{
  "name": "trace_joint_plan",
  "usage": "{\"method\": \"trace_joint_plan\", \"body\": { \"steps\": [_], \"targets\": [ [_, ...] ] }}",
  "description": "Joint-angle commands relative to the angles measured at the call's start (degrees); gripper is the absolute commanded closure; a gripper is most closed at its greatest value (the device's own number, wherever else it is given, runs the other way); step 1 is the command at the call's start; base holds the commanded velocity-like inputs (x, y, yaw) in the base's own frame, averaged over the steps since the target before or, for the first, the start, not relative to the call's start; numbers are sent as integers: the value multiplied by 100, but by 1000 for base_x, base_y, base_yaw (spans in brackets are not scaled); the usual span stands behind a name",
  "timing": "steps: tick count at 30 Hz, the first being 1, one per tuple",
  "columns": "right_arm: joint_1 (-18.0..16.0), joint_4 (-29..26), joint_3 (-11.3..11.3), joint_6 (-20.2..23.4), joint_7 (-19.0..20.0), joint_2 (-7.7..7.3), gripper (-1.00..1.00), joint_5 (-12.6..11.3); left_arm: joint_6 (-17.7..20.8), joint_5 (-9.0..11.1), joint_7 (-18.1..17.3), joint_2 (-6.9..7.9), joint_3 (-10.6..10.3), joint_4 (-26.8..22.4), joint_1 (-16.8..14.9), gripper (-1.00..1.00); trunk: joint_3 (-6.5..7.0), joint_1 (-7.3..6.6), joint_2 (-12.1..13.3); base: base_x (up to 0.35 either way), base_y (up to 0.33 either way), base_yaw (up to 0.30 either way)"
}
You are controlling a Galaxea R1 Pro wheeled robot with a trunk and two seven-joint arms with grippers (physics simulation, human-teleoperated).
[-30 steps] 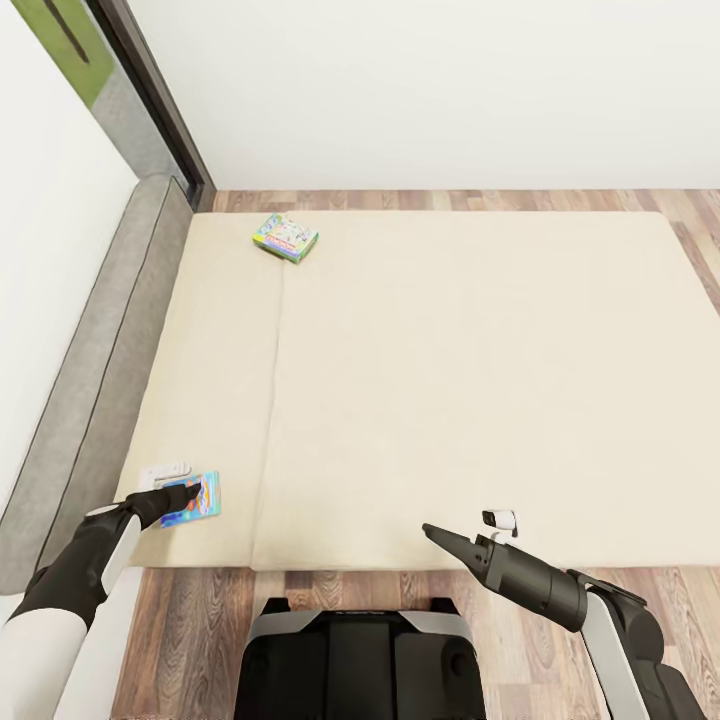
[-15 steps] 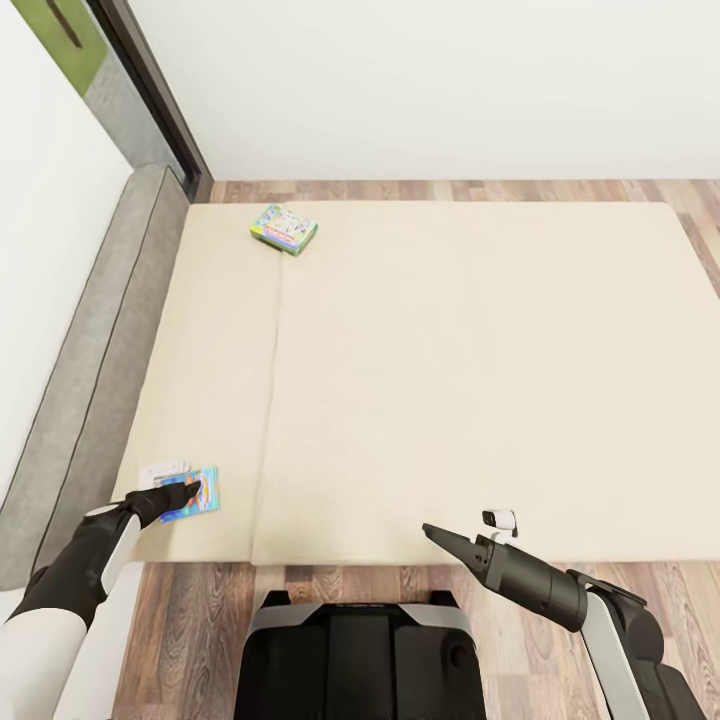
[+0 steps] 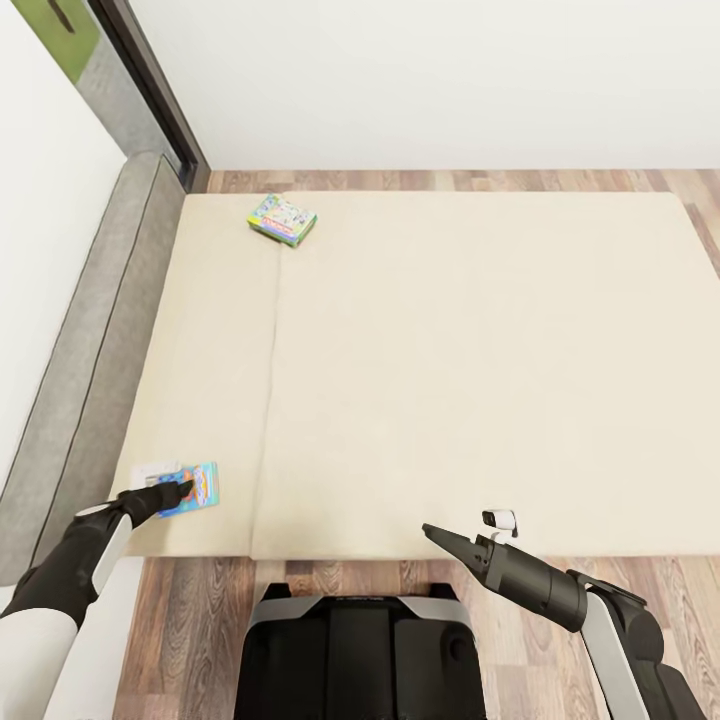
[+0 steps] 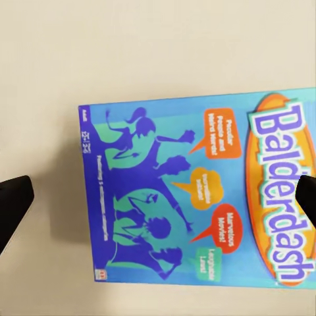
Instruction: Put all the toys in the child's room - the three board games (two on the bed and one on the table), the two jigsaw puzzles on the table, and the tennis ball on the table - inside the toy box on the table in the child's room.
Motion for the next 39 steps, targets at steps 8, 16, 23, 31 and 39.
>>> {"method": "trace_joint_plan", "body": {
  "steps": [8, 16, 23, 31, 39],
  "targets": [
    [-2, 0, 7, 28, 6, 1, -100, -11, 45, 77, -194, 118, 20, -7, -4, -100, -75, 3, -9, 0, 0, 0],
    [-2, 0, 14, 28, 4, 0, -100, -9, 44, 81, -279, 142, 22, -7, -17, -100, -144, 3, -9, 0, 0, 0],
    [-2, -1, 15, 28, 4, -1, -100, -9, 37, 77, -290, 138, 20, -7, -81, -100, -203, 3, -9, 0, 0, 0],
    [-1, 0, 13, 28, 5, -1, -100, -11, 31, 79, -297, 139, 20, -7, -94, -100, -269, 3, -9, 0, 0, 0],
    [0, -1, 15, 28, 5, -1, -100, -12, 34, 74, -309, 145, 19, -7, -109, -100, -331, 3, -9, 0, 0, 0]
  ]
}}
